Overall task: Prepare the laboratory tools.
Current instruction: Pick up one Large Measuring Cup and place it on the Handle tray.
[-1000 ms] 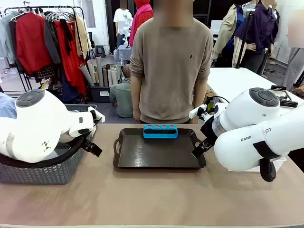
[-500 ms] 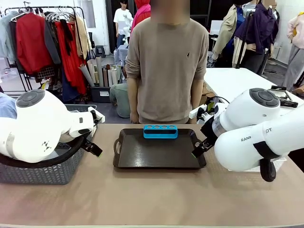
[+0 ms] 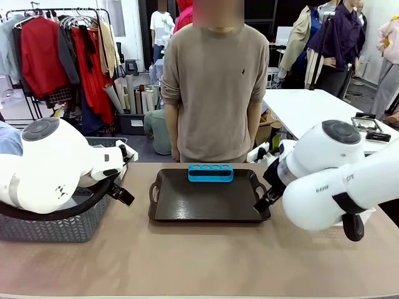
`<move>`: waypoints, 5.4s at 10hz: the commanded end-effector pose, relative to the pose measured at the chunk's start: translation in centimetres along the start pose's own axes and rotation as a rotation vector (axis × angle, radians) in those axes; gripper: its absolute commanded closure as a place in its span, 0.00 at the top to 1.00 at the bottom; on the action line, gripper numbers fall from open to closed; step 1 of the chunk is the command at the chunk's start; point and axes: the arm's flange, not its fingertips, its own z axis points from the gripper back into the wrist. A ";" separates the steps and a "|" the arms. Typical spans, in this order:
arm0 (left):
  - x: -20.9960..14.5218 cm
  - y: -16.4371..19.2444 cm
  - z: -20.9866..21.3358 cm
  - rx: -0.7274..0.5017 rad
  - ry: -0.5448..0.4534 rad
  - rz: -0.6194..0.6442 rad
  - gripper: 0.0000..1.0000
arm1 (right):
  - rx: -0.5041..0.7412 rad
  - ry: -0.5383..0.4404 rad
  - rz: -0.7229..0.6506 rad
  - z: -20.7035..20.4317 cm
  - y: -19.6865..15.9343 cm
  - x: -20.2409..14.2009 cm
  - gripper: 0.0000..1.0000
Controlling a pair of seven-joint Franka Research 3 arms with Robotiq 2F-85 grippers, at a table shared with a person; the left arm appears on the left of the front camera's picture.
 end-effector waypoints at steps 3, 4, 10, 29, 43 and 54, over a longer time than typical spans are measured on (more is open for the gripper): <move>0.0 0.0 0.0 0.000 0.000 0.001 1.00 | 0.017 -0.049 -0.050 1.9 -0.3 0.9 1.00; 0.0 0.0 0.0 0.000 0.000 0.001 1.00 | 0.017 -0.049 -0.050 1.9 -0.3 0.9 1.00; 0.0 0.0 0.0 0.000 0.000 0.001 1.00 | 0.017 -0.049 -0.050 1.9 -0.3 0.9 1.00; 5.8 6.4 15.6 -0.382 -0.066 -0.049 1.00 | 0.348 -0.182 -0.108 16.8 -4.7 7.5 1.00; 8.4 11.2 26.2 -0.355 -0.153 -0.193 1.00 | 0.416 -0.294 0.013 32.0 -9.6 8.0 1.00; 9.5 14.1 31.0 -0.328 -0.315 -0.220 1.00 | 0.456 -0.397 0.079 39.0 -20.4 1.0 1.00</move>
